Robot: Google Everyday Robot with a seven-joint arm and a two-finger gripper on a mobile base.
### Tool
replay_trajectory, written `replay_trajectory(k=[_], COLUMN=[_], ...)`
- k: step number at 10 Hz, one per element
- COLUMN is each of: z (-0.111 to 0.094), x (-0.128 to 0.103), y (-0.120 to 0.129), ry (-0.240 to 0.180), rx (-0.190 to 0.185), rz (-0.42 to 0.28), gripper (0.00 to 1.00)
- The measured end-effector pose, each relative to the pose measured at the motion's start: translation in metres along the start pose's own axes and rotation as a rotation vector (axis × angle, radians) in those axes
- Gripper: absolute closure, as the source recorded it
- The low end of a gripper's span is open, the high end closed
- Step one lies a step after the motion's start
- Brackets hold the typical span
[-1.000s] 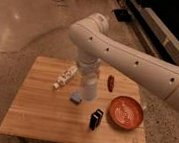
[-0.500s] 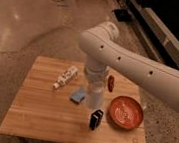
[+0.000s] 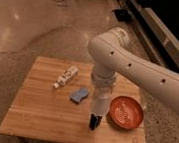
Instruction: Place the ceramic cup over the eraser
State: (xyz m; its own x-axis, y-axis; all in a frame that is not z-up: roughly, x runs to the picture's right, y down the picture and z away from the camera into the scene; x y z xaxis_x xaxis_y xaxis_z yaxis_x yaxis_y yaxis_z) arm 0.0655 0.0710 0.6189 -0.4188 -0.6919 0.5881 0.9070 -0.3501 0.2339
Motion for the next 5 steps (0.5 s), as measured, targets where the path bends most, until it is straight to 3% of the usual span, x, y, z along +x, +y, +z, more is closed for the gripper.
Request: replay_trajectory(k=[5], z=[0.018], x=[-0.02], y=[-0.003], ry=[-0.021], rx=[0.024], rz=[0.033], gripper=[0.86])
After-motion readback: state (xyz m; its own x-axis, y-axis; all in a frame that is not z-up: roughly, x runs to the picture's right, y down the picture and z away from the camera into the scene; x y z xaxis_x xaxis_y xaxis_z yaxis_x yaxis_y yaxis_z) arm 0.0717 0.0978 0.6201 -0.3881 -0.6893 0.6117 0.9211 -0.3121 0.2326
